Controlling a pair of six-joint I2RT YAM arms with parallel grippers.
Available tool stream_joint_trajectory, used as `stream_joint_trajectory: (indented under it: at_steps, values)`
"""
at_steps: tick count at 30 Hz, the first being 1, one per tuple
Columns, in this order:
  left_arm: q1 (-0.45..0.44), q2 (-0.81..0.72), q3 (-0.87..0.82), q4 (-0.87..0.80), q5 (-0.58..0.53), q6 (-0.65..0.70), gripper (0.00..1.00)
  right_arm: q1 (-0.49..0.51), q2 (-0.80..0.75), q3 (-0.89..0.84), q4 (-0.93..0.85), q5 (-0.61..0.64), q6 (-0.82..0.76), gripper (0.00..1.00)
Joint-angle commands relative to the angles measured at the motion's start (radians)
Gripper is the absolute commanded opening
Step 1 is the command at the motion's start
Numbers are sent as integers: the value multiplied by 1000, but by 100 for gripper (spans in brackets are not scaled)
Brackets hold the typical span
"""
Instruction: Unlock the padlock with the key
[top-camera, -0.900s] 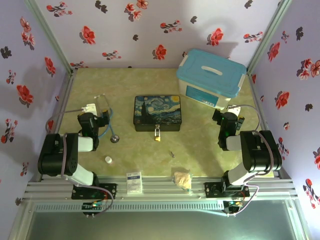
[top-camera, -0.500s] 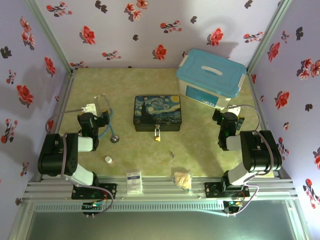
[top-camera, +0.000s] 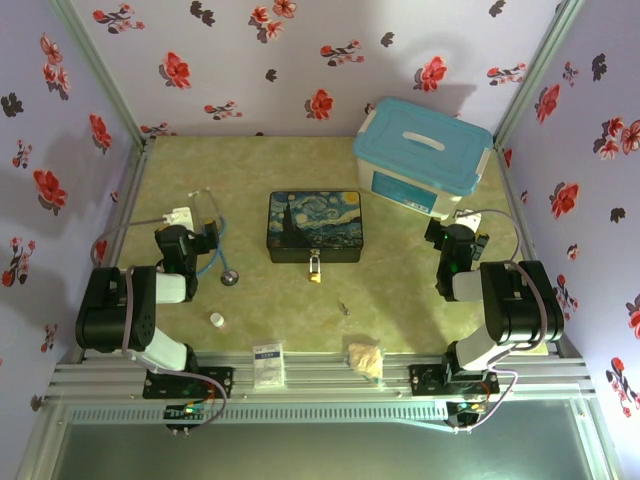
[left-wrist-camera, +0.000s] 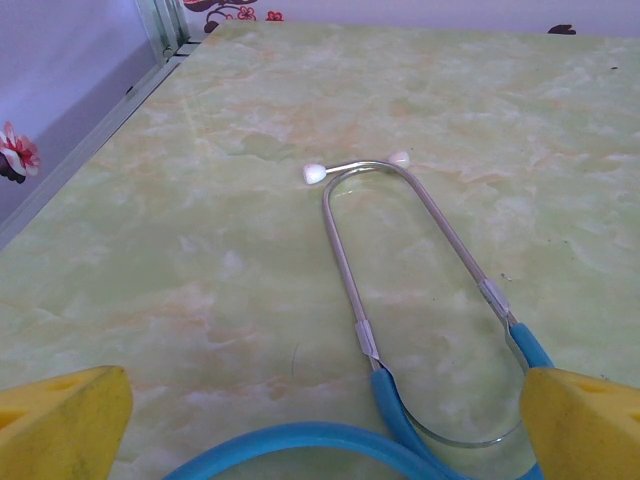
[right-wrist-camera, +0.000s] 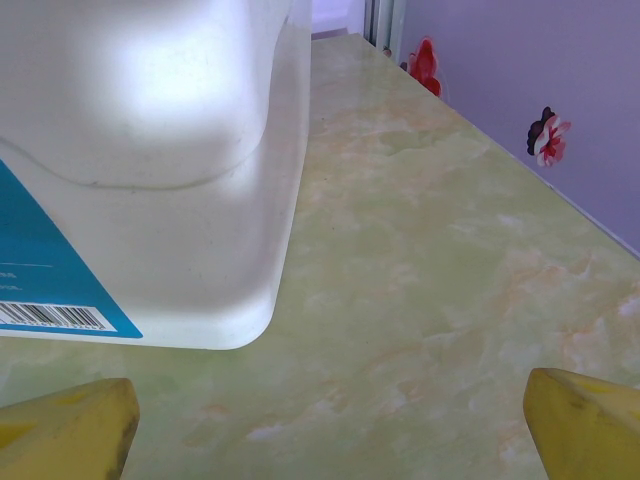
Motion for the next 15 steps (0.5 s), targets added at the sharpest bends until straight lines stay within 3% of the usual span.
stream_joint_trajectory:
  at_steps: [1, 15]
  values:
    - [6, 11, 24, 32, 4, 27, 100, 6, 9, 19, 28, 21, -19, 99]
    - [6, 12, 25, 27, 15, 28, 100, 2, 8, 20, 25, 10, -15, 99]
